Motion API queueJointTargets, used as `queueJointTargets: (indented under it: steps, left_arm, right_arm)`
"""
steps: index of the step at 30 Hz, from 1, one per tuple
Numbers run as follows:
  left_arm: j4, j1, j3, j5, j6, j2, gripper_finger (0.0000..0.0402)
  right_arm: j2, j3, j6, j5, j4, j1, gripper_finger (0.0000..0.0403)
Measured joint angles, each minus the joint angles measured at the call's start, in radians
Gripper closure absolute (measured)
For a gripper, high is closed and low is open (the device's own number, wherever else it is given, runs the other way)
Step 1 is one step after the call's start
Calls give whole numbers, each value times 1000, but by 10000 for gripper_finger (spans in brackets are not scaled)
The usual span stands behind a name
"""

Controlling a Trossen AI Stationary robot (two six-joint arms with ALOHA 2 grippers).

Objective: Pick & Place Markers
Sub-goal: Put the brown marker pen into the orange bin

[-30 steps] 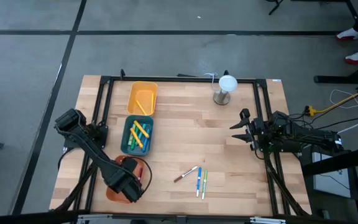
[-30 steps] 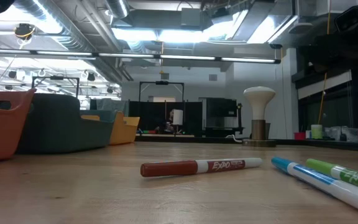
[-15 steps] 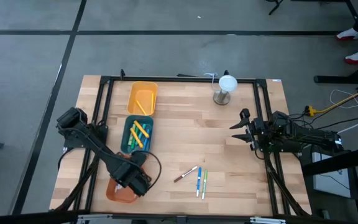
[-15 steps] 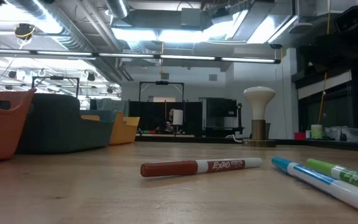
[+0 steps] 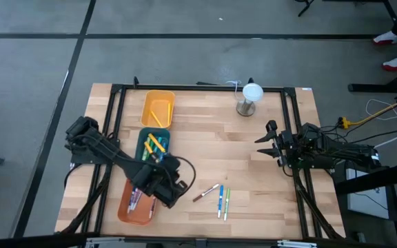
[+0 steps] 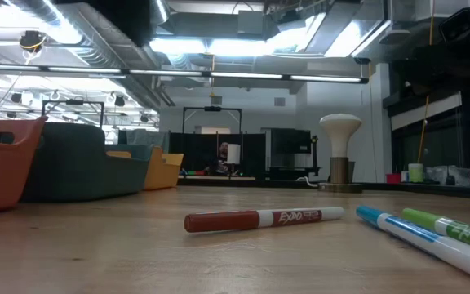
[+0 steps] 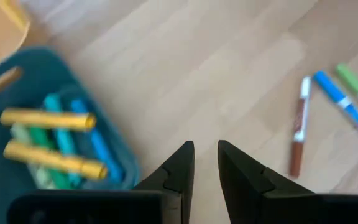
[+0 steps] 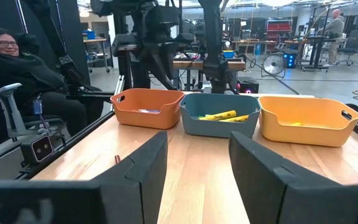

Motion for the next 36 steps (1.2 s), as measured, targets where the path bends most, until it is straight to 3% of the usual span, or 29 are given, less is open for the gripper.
queueJointTargets:
  steps: [7, 13, 21, 28, 33, 36]
  left_arm:
    - [245, 65, 0, -84, 233, 0, 337]
    - [475, 94, 0, -164, 531, 0, 335]
    - [606, 104, 0, -296, 771, 0, 338]
    - [643, 112, -58, -265, 761, 1, 335]
    - [695, 157, -129, -83, 688, 2, 335]
    - [796, 180, -170, -33, 688, 2, 333]
  right_arm:
    - [0, 0, 0, 0, 0, 0, 233]
    - [0, 0, 0, 0, 0, 0, 233]
    - [0, 0, 0, 0, 0, 0, 233]
    - [0, 0, 0, 0, 0, 0, 233]
    - [0, 0, 0, 0, 0, 0, 233]
    - [0, 0, 0, 0, 0, 0, 233]
